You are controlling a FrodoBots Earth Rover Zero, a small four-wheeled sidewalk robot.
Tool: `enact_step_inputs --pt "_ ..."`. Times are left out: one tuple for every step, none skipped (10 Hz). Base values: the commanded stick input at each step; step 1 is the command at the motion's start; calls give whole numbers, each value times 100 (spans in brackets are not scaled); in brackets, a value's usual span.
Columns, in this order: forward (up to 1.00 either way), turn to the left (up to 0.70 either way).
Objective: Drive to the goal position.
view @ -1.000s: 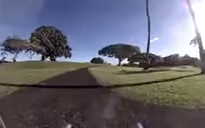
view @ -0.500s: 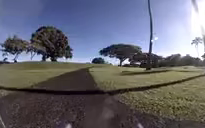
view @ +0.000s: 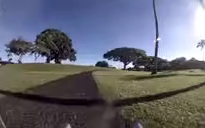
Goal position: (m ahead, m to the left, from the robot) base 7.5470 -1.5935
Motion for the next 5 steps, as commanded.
enact_step_inputs --pt "70 14" --pt "70 14" --pt "70 14" --pt "70 14" --pt "70 14"
